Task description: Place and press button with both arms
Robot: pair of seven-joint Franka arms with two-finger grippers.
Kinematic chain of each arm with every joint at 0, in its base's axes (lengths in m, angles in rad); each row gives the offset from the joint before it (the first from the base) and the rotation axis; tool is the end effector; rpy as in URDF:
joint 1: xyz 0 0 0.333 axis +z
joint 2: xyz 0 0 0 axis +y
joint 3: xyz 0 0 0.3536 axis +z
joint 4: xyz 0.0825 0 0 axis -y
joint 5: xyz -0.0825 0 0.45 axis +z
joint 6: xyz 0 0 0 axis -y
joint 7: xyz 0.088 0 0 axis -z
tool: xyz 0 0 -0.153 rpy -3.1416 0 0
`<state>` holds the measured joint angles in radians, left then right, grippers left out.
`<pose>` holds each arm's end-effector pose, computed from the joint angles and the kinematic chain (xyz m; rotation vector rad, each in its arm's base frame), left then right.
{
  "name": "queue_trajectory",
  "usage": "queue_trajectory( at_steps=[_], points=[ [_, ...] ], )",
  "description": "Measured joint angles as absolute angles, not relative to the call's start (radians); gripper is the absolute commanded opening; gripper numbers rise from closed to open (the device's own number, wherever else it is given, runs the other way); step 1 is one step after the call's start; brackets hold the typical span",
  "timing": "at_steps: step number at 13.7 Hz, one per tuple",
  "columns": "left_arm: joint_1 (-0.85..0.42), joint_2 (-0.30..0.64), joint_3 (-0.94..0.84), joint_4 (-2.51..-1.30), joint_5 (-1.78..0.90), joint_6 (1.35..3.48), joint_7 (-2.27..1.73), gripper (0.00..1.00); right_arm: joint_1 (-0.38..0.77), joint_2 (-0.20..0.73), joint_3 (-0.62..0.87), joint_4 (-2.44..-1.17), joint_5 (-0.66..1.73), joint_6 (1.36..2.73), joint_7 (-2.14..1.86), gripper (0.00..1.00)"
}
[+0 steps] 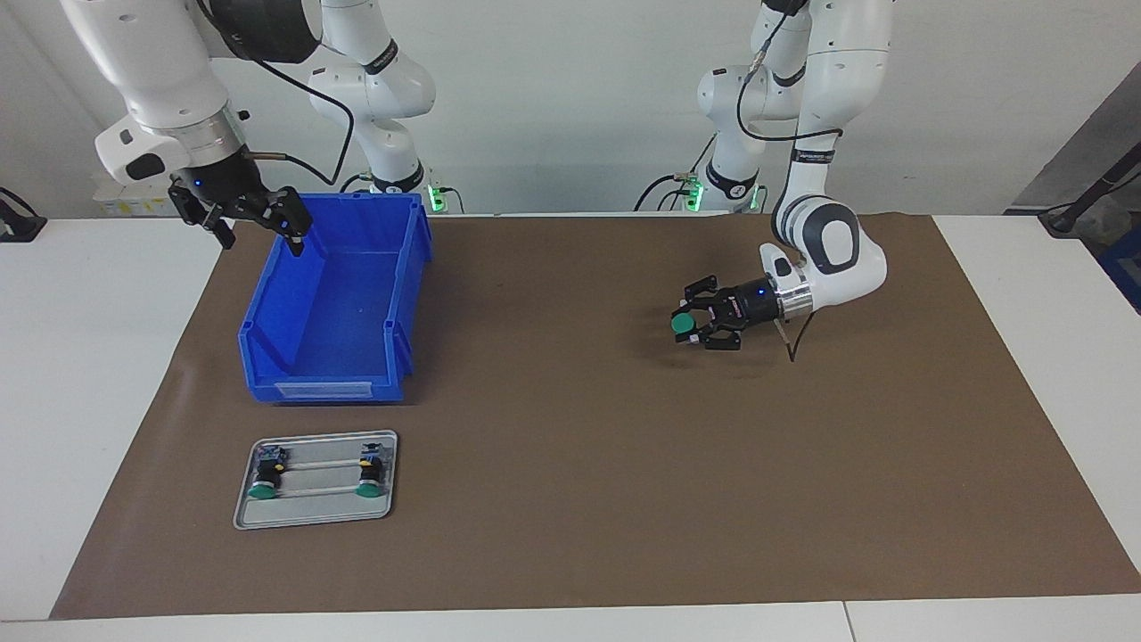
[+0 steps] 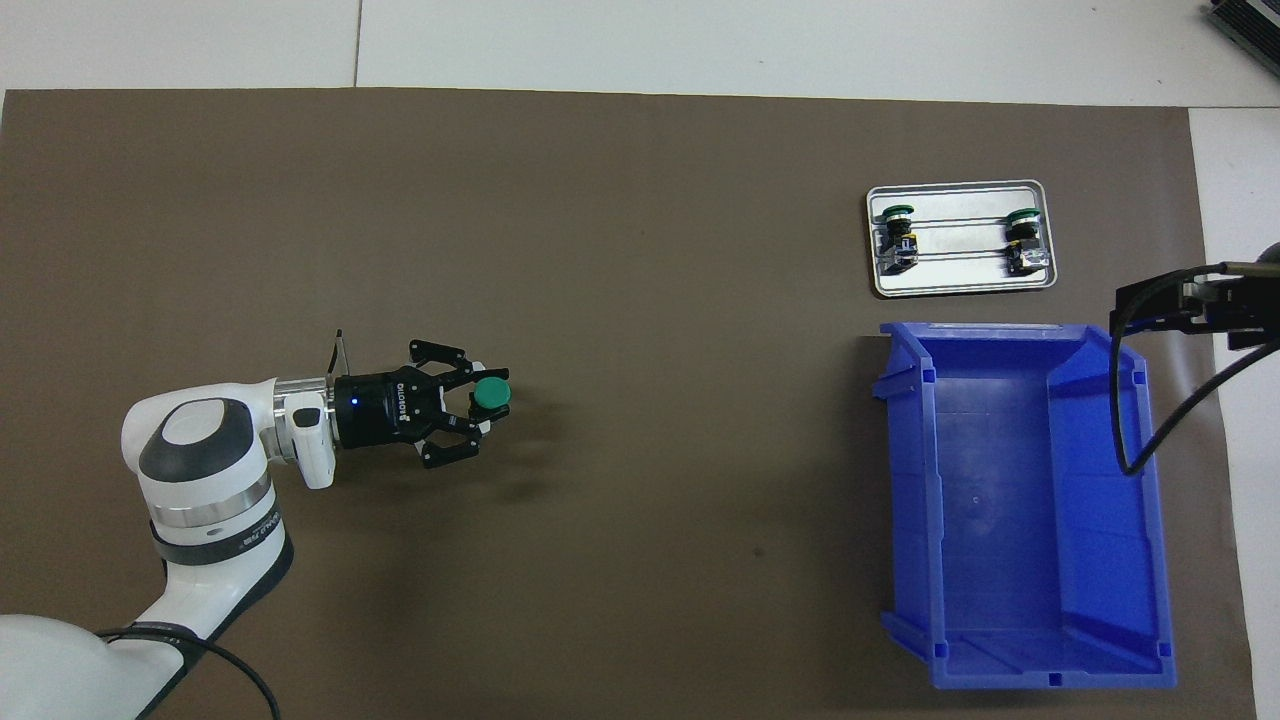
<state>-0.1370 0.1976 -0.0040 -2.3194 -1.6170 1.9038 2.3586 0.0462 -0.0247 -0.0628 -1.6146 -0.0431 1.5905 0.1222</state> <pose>0.5408 -0.1937 0.2419 1.5293 -1.2099 1.0572 0.6131 -0.0171 0.6096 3.0928 -0.2137 0.0043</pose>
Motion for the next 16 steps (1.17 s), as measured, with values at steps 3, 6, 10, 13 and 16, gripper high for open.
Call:
queue_trajectory(
  at_steps=[3, 6, 10, 13, 16],
  points=[
    [-0.155, 0.210, -0.004, -2.321, -1.644, 1.904, 2.385, 0.00, 0.046, -0.025, -0.063, -1.615, -0.043, 1.590, 0.122, 1.00],
    [-0.155, 0.222, -0.003, -2.338, -1.647, 1.904, 2.433, 0.00, 0.046, -0.025, -0.063, -1.615, -0.043, 1.590, 0.122, 1.00],
    [-0.152, 0.320, 0.003, -2.355, -1.739, 1.793, 2.589, 0.00, 0.046, -0.025, -0.063, -1.615, -0.043, 1.590, 0.122, 1.00],
    [-0.147, 0.344, 0.009, -2.351, -1.754, 1.728, 2.612, 0.00, 0.046, -0.025, -0.063, -1.615, -0.043, 1.590, 0.122, 1.00],
    [-0.150, 0.344, 0.009, -2.352, -1.754, 1.715, 2.618, 0.00, 0.046, -0.025, -0.063, -1.615, -0.043, 1.590, 0.122, 1.00]
  ],
)
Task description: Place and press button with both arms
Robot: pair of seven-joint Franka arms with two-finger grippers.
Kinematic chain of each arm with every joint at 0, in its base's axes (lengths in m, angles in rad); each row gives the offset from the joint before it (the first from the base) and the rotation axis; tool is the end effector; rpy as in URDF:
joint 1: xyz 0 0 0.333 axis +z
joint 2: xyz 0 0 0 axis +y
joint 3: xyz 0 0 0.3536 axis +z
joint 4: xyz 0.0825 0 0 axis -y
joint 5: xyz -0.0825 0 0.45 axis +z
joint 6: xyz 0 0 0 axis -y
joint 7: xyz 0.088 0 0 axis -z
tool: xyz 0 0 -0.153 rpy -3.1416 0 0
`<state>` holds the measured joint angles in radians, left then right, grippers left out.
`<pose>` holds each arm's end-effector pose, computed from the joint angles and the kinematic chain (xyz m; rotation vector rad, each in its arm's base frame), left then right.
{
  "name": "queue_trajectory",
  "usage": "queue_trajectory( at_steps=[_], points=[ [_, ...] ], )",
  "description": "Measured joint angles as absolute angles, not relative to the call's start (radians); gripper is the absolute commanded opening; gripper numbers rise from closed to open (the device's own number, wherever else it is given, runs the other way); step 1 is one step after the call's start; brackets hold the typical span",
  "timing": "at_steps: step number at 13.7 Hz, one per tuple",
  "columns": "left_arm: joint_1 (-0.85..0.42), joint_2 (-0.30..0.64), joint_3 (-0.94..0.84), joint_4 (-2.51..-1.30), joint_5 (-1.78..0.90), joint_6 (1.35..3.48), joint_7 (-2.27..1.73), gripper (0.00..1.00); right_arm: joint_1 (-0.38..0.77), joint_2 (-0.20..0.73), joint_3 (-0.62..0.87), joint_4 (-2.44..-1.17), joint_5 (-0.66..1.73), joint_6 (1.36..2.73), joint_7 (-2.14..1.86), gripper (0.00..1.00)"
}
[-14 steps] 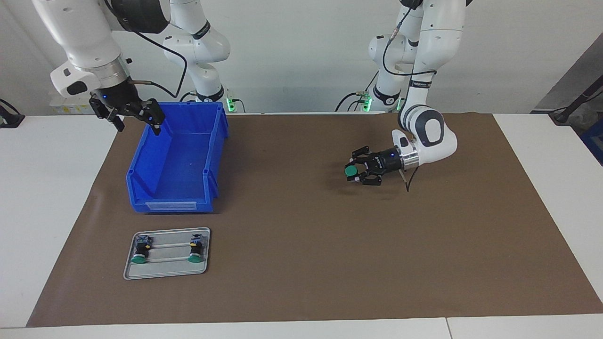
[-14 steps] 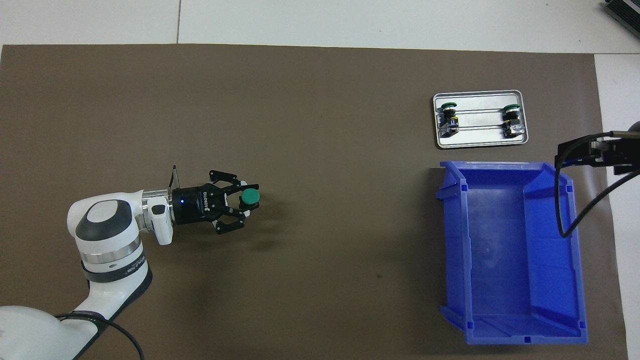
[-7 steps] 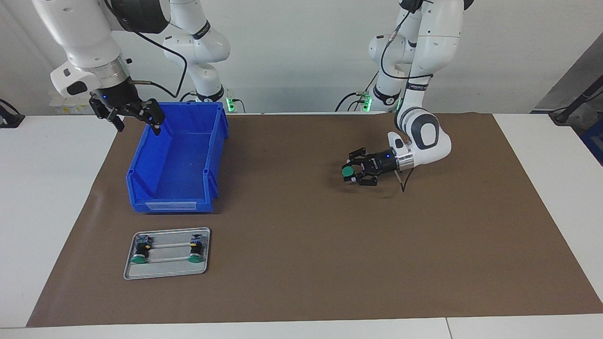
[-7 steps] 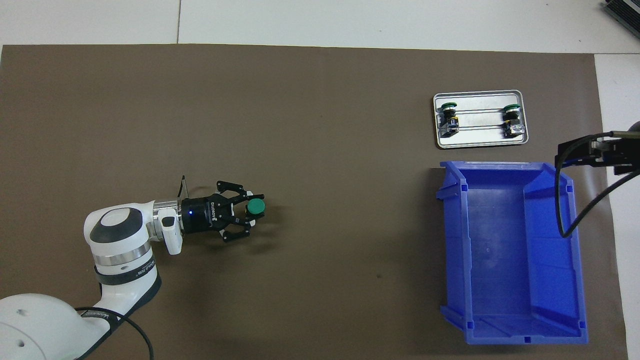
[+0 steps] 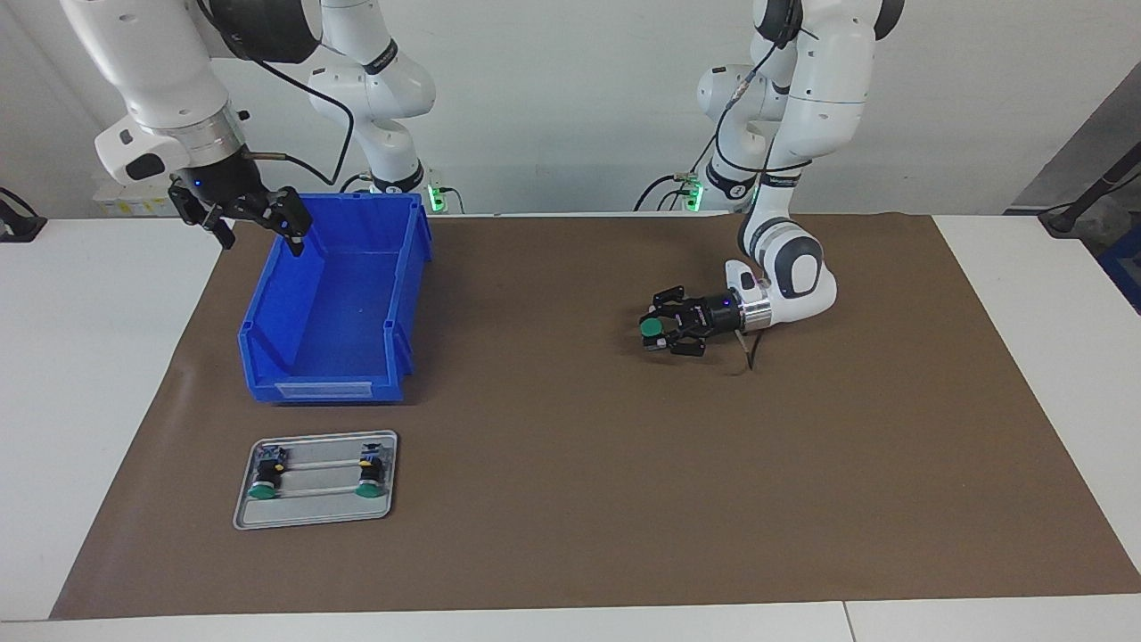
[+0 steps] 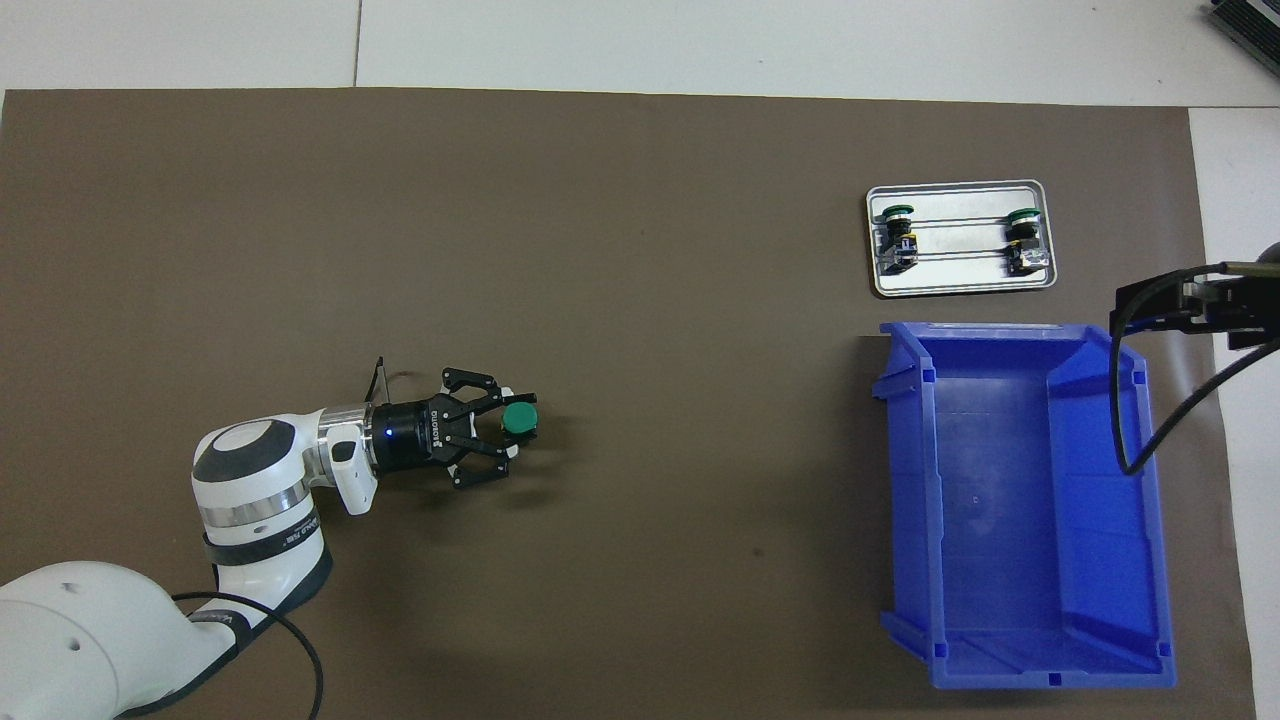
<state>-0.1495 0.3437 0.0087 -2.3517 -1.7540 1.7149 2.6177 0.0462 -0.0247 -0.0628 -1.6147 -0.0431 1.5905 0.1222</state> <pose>0.5108 -0.2100 0.1799 1.3510 -1.1389 1.1837 0.6131 -0.0171 0.6095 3.0928 -0.2136 0.0041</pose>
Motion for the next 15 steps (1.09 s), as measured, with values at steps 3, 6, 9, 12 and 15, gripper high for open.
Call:
queue_trajectory(
  at_steps=[3, 6, 9, 12, 15],
  points=[
    [-0.150, 0.347, 0.009, -2.357, -1.754, 1.715, 2.642, 0.00, 0.046, -0.025, -0.063, -1.615, -0.043, 1.590, 0.122, 1.00],
    [-0.152, 0.352, 0.007, -2.365, -1.754, 1.715, 2.656, 0.00, 0.046, -0.025, -0.063, -1.615, -0.043, 1.590, 0.122, 1.00],
    [-0.156, 0.353, 0.005, -2.372, -1.755, 1.714, 2.680, 0.09, 0.046, -0.025, -0.063, -1.615, -0.043, 1.590, 0.122, 1.00],
    [-0.156, 0.353, 0.006, -2.373, -1.755, 1.713, 2.683, 0.31, 0.046, -0.025, -0.063, -1.615, -0.043, 1.590, 0.122, 1.00],
    [-0.154, 0.353, 0.007, -2.374, -1.755, 1.710, 2.683, 0.53, 0.046, -0.025, -0.063, -1.615, -0.043, 1.590, 0.122, 1.00]
  ],
)
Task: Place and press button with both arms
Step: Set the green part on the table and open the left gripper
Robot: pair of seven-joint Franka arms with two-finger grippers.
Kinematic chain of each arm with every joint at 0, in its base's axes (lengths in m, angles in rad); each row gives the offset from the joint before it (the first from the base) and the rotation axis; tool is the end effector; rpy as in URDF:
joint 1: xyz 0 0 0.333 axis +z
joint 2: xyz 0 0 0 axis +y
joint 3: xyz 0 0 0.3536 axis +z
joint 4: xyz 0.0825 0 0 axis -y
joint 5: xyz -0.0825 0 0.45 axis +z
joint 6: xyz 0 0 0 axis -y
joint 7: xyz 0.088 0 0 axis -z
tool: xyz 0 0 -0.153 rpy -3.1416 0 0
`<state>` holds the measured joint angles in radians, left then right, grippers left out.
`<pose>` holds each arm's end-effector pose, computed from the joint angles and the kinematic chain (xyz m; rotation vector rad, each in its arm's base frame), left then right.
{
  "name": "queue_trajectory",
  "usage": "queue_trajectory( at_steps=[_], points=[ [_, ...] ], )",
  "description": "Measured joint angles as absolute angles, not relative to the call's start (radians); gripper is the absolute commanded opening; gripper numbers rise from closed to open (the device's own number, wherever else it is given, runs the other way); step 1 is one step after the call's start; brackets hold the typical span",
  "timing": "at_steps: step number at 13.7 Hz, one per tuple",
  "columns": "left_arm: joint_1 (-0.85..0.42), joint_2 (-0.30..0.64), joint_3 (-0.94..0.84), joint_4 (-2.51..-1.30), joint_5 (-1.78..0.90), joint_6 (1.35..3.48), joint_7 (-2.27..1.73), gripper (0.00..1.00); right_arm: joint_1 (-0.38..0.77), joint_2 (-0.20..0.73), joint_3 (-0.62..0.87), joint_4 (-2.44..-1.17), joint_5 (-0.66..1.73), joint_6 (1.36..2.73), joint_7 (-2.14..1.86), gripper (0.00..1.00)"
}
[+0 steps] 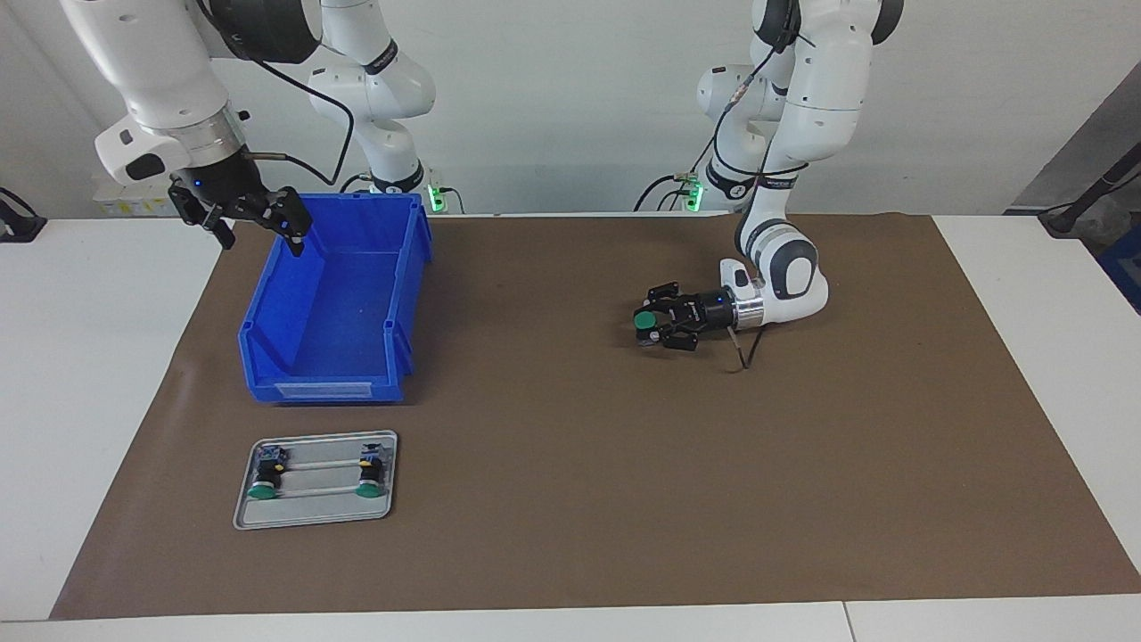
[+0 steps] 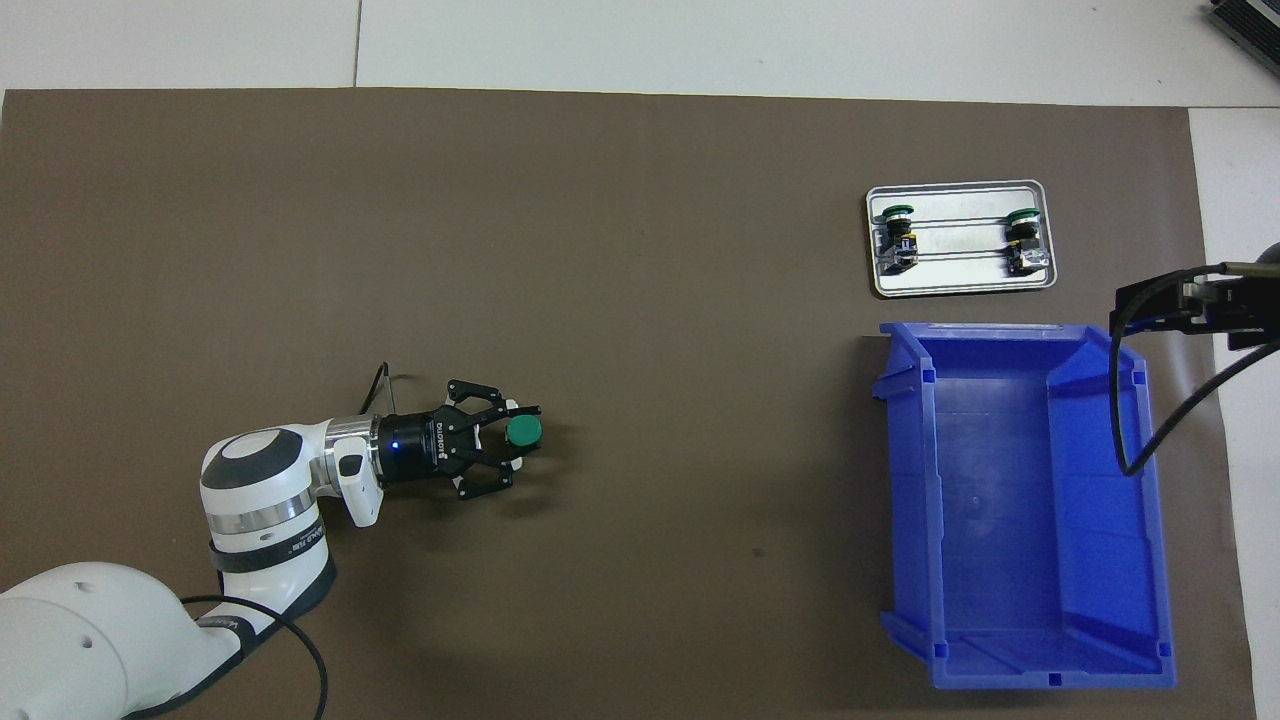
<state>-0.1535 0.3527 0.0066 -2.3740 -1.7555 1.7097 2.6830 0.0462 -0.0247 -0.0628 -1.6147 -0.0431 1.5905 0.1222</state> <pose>0.4978 -0.2120 0.1686 1.3309 -1.1715 1.2018 0.6131 -0.0171 0.6095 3.0928 -0.2136 0.0041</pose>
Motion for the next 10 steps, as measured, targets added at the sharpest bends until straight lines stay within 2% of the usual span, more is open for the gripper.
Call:
queue_trajectory(
  at_steps=[6, 7, 10],
  points=[
    [-0.153, 0.353, 0.007, -2.377, -1.756, 1.706, 2.685, 0.83, 0.046, -0.025, -0.063, -1.615, -0.043, 1.590, 0.122, 1.00],
    [-0.153, 0.353, 0.007, -2.377, -1.756, 1.705, 2.685, 0.99, 0.046, -0.025, -0.063, -1.615, -0.043, 1.590, 0.122, 1.00],
    [-0.153, 0.353, 0.007, -2.377, -1.756, 1.705, 2.685, 1.00, 0.046, -0.025, -0.063, -1.615, -0.043, 1.590, 0.122, 1.00]
  ],
)
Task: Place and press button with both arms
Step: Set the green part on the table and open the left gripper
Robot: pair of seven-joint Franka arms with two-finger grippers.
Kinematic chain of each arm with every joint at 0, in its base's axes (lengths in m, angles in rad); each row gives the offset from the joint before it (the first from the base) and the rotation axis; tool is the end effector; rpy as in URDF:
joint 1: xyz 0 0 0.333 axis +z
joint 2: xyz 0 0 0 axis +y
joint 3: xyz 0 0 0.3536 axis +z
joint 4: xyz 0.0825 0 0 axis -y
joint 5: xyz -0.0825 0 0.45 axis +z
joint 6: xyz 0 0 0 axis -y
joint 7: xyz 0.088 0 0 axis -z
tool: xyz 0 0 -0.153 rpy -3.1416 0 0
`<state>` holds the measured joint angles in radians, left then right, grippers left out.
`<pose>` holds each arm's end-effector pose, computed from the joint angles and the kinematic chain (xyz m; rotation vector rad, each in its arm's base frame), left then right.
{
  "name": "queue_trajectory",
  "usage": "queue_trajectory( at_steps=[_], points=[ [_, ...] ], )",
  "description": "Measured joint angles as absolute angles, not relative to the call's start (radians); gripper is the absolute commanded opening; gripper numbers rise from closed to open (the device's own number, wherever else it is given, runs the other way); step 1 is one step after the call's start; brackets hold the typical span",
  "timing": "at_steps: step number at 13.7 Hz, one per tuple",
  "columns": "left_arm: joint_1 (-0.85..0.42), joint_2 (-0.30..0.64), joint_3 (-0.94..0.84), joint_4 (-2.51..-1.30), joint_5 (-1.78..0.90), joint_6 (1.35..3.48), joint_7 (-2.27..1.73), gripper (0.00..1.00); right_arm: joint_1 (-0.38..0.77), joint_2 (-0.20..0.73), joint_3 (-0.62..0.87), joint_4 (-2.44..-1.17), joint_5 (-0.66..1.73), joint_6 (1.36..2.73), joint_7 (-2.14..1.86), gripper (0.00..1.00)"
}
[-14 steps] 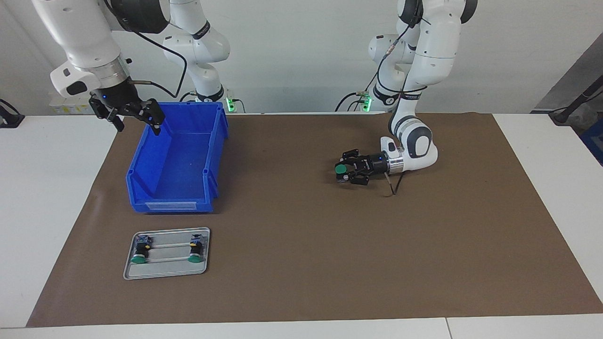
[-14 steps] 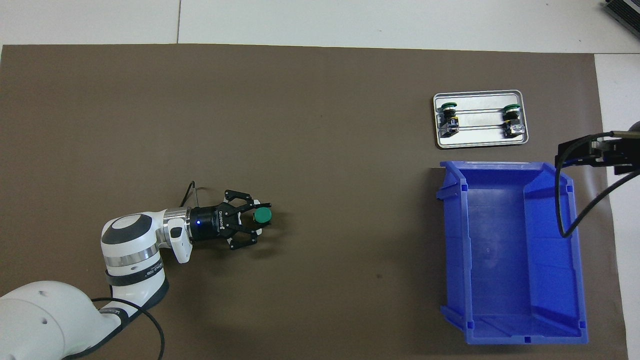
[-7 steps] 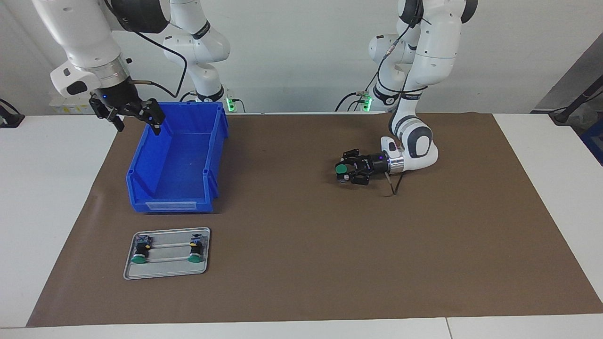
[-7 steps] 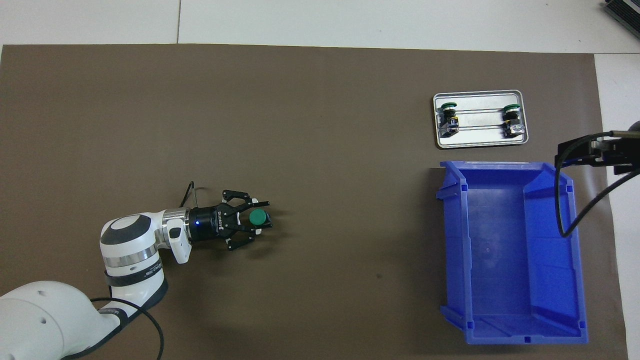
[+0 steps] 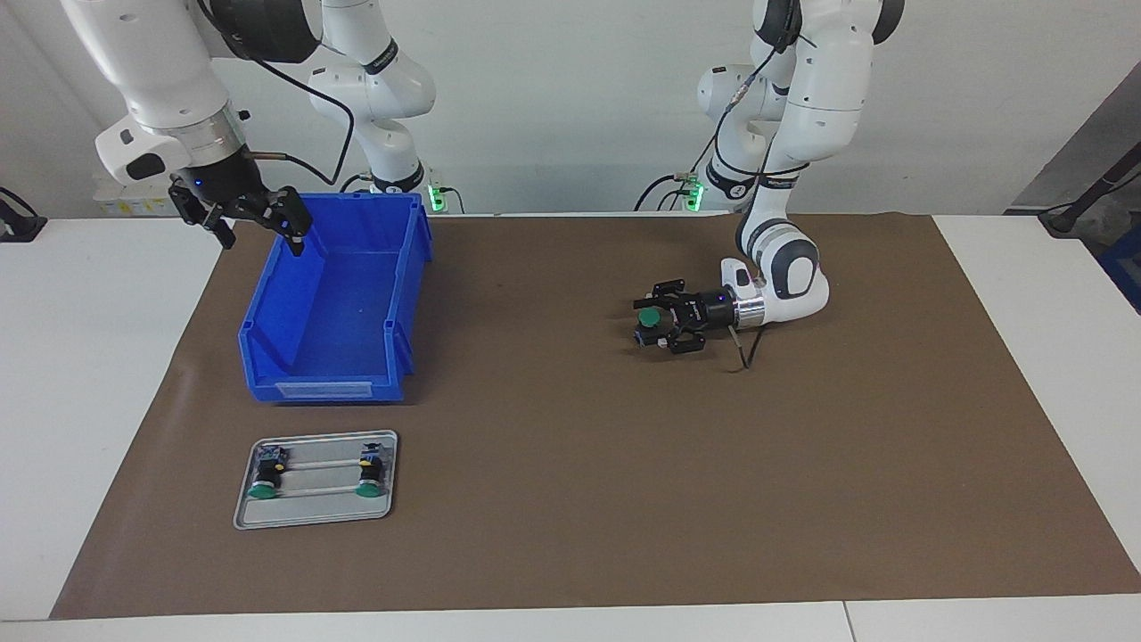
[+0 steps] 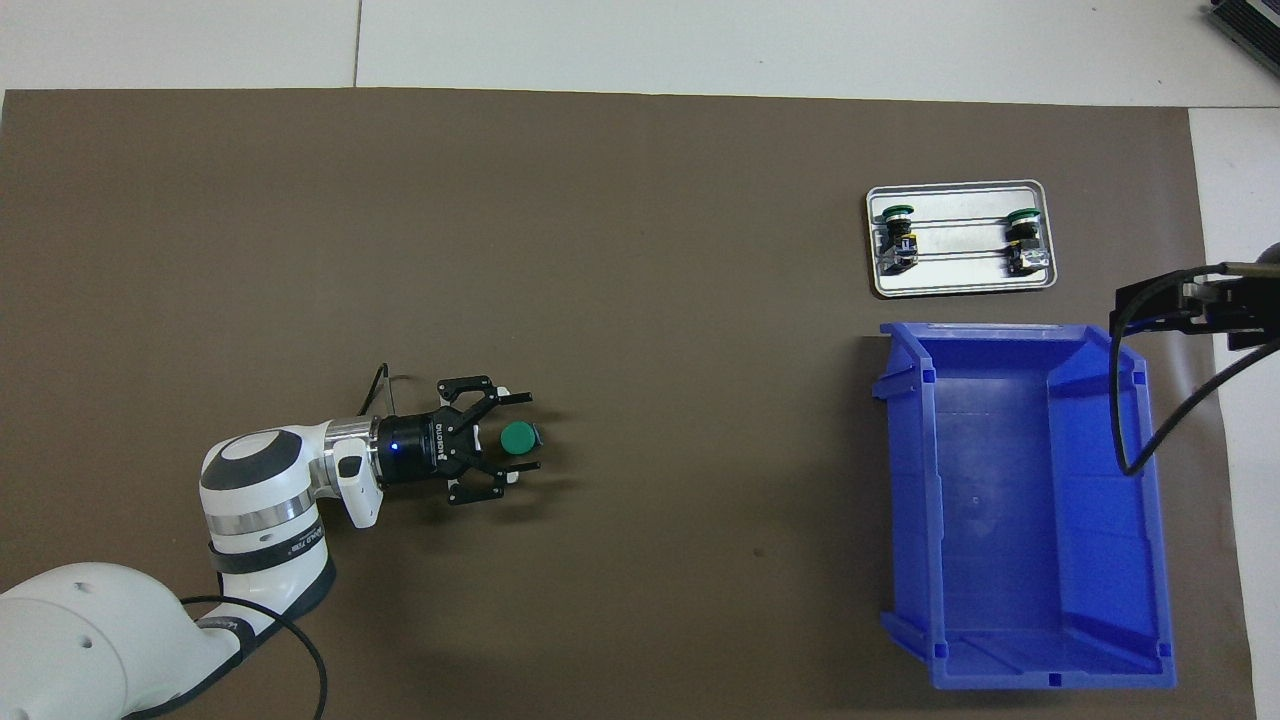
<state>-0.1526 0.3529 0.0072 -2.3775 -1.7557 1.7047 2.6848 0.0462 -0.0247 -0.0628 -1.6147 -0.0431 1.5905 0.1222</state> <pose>0.4963 -0.2115 0.1681 1.3285 -1.1678 1.2019 0.6131 -0.0171 0.6095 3.0928 -0.2136 0.0041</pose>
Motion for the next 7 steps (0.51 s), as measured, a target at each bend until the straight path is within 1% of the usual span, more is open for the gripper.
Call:
queue_trajectory(
  at_steps=[7],
  points=[
    [-0.153, 0.351, 0.007, -2.369, -1.758, 1.684, 2.625, 1.00, 0.046, -0.025, -0.063, -1.615, -0.043, 1.590, 0.122, 1.00]
  ],
)
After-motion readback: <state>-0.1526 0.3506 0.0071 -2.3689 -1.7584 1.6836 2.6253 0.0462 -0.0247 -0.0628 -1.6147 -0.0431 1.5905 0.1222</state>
